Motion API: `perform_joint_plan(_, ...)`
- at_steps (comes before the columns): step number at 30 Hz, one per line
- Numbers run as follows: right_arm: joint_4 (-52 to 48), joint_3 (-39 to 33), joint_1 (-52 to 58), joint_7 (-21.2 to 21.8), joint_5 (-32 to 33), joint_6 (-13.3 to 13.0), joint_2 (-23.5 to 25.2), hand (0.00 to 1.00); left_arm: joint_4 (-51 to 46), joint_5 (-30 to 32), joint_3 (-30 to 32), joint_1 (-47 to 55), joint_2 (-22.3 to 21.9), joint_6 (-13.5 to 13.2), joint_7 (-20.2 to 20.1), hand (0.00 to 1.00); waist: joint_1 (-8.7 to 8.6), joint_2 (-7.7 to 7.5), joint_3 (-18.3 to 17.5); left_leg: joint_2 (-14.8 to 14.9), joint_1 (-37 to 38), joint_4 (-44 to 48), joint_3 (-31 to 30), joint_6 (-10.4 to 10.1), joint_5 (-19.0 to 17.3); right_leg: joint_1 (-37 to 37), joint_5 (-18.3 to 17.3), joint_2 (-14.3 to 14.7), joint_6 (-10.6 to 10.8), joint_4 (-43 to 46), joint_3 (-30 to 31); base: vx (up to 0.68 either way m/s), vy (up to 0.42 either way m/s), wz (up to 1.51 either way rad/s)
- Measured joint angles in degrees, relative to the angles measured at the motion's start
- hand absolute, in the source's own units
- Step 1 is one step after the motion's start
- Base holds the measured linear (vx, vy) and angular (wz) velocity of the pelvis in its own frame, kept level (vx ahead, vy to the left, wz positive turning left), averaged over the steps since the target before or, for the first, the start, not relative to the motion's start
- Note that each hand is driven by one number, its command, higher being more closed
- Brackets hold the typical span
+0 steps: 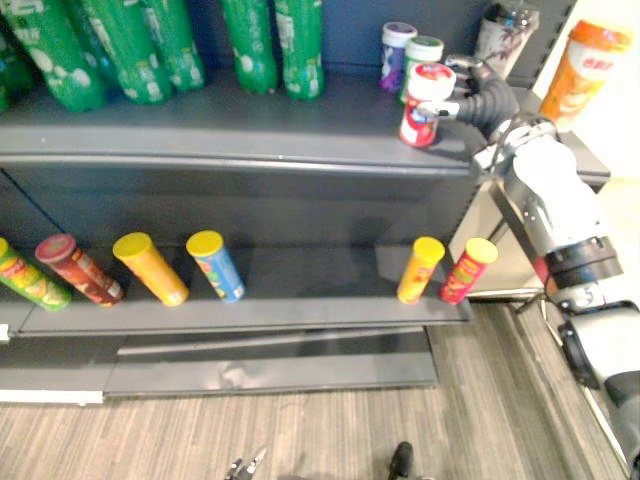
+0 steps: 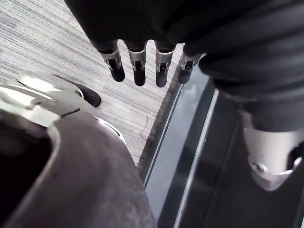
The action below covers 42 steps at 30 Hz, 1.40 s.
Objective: Put the gum and the chips on the shelf.
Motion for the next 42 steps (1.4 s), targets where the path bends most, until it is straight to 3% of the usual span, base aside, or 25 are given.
perform_joint_plan(5,0.0,0.0,0.0,0.0,0.0,0.0,0.0,1.00,0.0,0.0,0.0,0.0,0.0,0.0,0.0,0.00,0.00,0.03,0.1,0.0,-0.1,0.0,-0.1,0.0,0.0,0.0,0.0,0.0,0.0,0.0,-0.1,0.00,0.000,0.00)
perform_joint_plan(6,0.1,0.0,0.0,0.0,-0.1,0.0,0.0,0.00,0.0,0.0,0.0,0.0,0.0,0.0,0.0,0.00,0.00,0.03,0.1,0.0,-0.1,0.0,-0.2,0.0,0.0,0.0,0.0,0.0,0.0,0.0,-0.2,0.00,0.000,0.00)
perform_joint_plan(23,2.2,1.7,-0.2,1.5,-1.5,-1.1,-1.2,0.00,-0.2,0.0,-0.1,-0.3,0.2,0.8,0.0,0.00,0.05,-0.07,1.4,-0.1,-0.3,0.0,-0.8,0.2,0.1,0.1,0.0,-0.2,0.0,0.0,-0.5,0.00,0.000,0.01)
perform_joint_plan(34,1.4,1.5,-0.3,-2.3,1.3,-1.3,-2.2,0.00,-0.2,0.0,0.0,-0.3,0.2,0.7,-0.1,0.00,-0.01,-0.08,1.5,0.0,0.6,-0.2,0.3,0.2,0.1,0.0,0.1,0.2,0.0,0.0,0.5,0.00,0.000,-0.04)
perform_joint_plan(42,-2.8,-0.2,-4.2,-5.0,3.9,-3.0,-6.4,0.00,-0.2,0.0,0.0,-0.3,0.2,0.5,-0.1,0.00,-0.26,0.12,1.7,0.1,0.8,-0.2,0.9,0.1,0.0,-0.1,0.1,0.5,0.0,0.0,1.2,0.00,0.004,-0.04)
